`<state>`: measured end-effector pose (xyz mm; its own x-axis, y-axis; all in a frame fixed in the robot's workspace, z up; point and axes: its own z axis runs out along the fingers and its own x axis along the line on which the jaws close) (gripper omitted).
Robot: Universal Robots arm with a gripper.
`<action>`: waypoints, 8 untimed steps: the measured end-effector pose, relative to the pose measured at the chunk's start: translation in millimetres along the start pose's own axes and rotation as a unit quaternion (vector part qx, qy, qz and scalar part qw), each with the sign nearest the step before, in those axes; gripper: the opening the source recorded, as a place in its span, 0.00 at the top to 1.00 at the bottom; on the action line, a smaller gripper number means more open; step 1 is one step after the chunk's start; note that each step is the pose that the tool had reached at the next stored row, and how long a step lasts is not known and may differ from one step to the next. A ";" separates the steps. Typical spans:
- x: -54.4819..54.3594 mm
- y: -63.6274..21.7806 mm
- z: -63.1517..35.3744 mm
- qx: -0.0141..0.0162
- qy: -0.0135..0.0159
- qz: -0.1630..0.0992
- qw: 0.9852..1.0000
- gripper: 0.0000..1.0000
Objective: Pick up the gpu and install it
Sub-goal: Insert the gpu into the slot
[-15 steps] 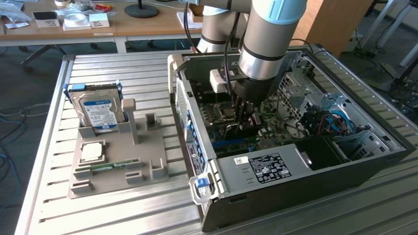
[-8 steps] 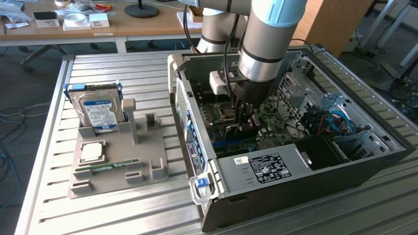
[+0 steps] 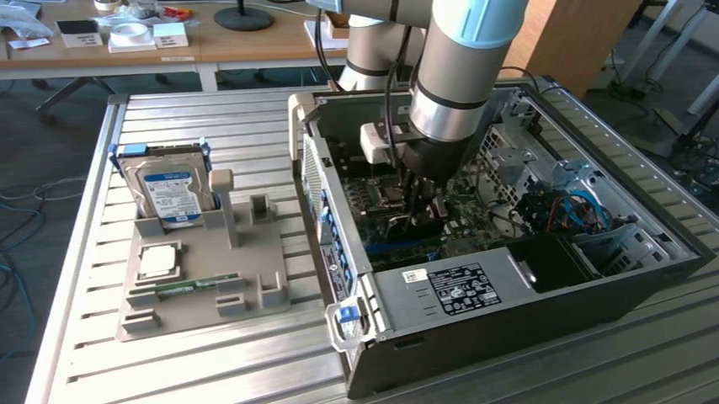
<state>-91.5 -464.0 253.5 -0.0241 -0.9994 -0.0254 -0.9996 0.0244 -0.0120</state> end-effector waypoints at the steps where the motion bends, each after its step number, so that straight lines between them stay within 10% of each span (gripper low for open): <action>1: 0.0 0.0 0.0 0.000 0.000 0.000 1.000 0.73; 8: 0.0 0.1 0.0 0.000 -0.002 0.000 1.000 0.73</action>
<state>-91.6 -464.0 253.5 -0.0242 -0.9993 -0.0294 -0.9996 0.0245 -0.0119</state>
